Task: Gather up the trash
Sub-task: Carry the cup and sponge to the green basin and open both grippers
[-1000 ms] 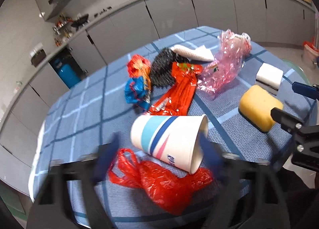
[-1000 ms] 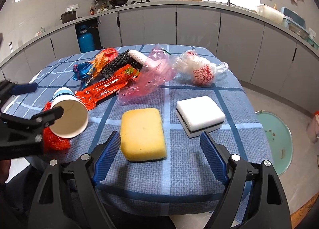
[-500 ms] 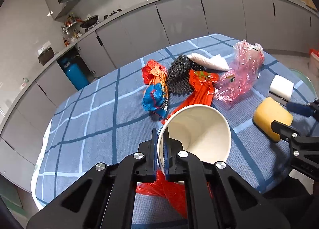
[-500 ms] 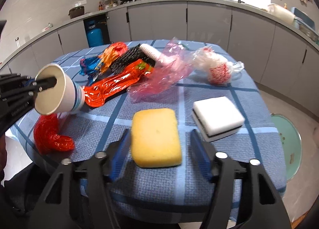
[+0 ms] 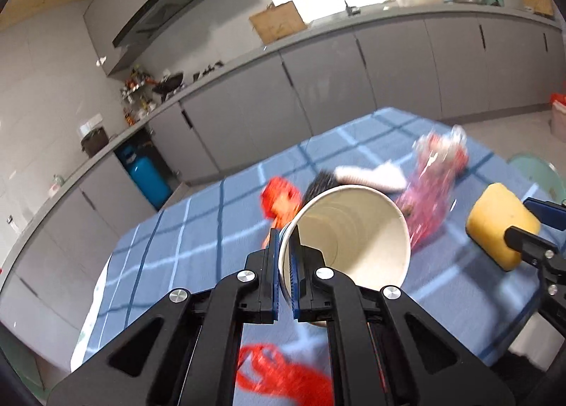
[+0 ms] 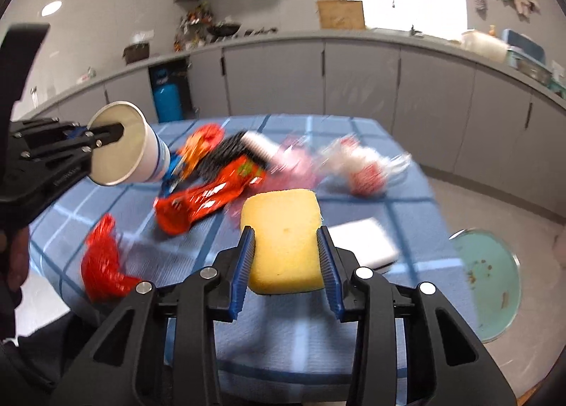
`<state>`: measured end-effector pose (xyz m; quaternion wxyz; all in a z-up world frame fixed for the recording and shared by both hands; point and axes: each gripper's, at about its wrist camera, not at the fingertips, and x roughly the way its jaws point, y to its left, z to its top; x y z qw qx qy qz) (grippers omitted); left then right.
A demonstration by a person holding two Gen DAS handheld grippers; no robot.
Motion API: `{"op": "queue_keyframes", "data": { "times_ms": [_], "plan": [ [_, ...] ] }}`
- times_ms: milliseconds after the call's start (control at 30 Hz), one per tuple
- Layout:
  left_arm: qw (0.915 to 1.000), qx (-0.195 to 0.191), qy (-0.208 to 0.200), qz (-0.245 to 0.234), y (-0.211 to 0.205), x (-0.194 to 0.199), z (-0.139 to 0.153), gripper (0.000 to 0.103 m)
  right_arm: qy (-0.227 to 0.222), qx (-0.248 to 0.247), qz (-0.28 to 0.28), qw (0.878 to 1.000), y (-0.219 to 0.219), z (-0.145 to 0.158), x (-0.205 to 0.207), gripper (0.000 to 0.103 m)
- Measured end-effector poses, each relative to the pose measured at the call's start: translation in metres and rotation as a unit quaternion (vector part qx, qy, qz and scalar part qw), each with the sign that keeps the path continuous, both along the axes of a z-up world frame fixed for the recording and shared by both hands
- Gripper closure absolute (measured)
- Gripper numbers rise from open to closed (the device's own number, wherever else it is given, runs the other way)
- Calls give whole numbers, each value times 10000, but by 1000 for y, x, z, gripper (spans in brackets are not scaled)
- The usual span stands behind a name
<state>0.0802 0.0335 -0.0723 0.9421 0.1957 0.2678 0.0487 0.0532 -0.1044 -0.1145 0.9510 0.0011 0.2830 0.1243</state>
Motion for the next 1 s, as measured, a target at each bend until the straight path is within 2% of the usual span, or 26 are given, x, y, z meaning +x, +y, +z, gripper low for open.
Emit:
{"op": "queue_keyframes", "data": {
  "times_ms": [200,333,467,533,700,1000],
  "plan": [
    [9978,-86,-304,-589,-56,20,23,97,-253,18,-849,9961,-63,23,4,66],
    [9939,-151,-442,-997,-101,35,30,97,-222,-12,-1403,9899,-107,19,10,66],
    [9888,-286,-361,-1420,-148,50,29,97,-110,-19,-1922,9813,-152,7,16,66],
    [9853,-341,-360,-1638,-174,57,26,97,-47,-20,-2140,9768,-173,0,20,66],
    [9791,-549,-55,-1957,-221,81,10,97,108,-66,-2540,9671,-215,-21,33,66],
    [9661,-636,388,-2474,-285,100,-26,97,361,-24,-2866,9574,-257,-53,42,65]
  ]
}}
